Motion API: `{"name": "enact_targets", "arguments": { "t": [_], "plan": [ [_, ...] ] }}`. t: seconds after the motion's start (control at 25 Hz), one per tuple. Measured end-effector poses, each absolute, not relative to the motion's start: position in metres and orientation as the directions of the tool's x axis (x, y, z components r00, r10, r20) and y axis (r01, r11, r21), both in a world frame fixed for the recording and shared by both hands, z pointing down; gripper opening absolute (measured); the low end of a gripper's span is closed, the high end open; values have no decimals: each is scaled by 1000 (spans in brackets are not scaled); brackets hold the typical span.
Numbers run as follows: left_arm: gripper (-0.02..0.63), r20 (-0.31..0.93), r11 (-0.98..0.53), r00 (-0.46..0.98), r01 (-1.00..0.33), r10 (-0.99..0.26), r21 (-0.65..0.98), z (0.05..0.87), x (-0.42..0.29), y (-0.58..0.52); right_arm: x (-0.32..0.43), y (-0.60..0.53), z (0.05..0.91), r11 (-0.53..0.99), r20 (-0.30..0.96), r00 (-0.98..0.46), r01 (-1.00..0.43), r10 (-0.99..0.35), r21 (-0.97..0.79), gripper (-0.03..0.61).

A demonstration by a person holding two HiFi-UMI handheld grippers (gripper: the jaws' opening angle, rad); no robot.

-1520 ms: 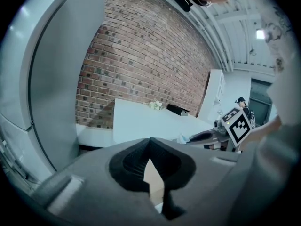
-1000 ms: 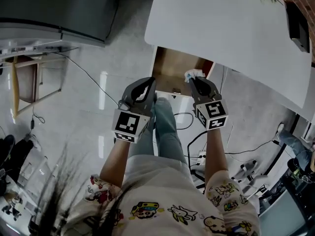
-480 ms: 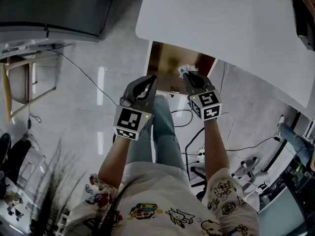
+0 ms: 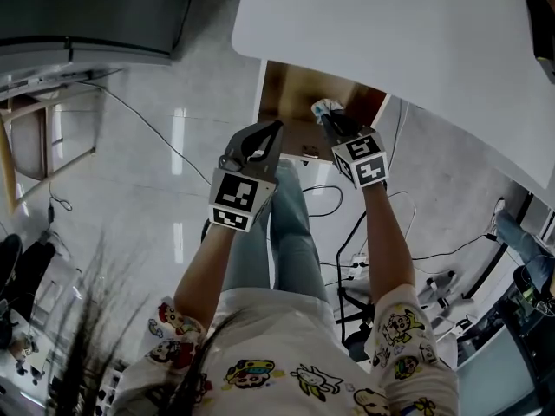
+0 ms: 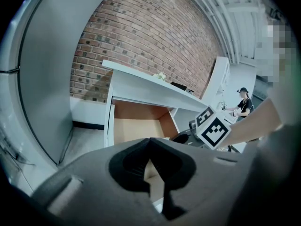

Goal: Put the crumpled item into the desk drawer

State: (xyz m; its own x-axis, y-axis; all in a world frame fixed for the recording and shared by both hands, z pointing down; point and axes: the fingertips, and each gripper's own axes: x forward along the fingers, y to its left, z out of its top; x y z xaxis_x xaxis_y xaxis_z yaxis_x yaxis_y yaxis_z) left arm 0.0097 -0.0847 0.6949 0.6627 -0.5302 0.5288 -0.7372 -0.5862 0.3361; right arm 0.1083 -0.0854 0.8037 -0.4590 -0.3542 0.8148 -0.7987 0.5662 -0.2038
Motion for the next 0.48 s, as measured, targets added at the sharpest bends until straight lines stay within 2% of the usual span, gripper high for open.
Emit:
{"name": "enact_targets", "arguments": {
  "t": [0.48],
  "plan": [
    [0, 578, -591, 661, -729, -479, 345, 730, 15, -81, 100, -82, 853, 639, 877, -443, -732, -184, -236, 21]
  ]
}}
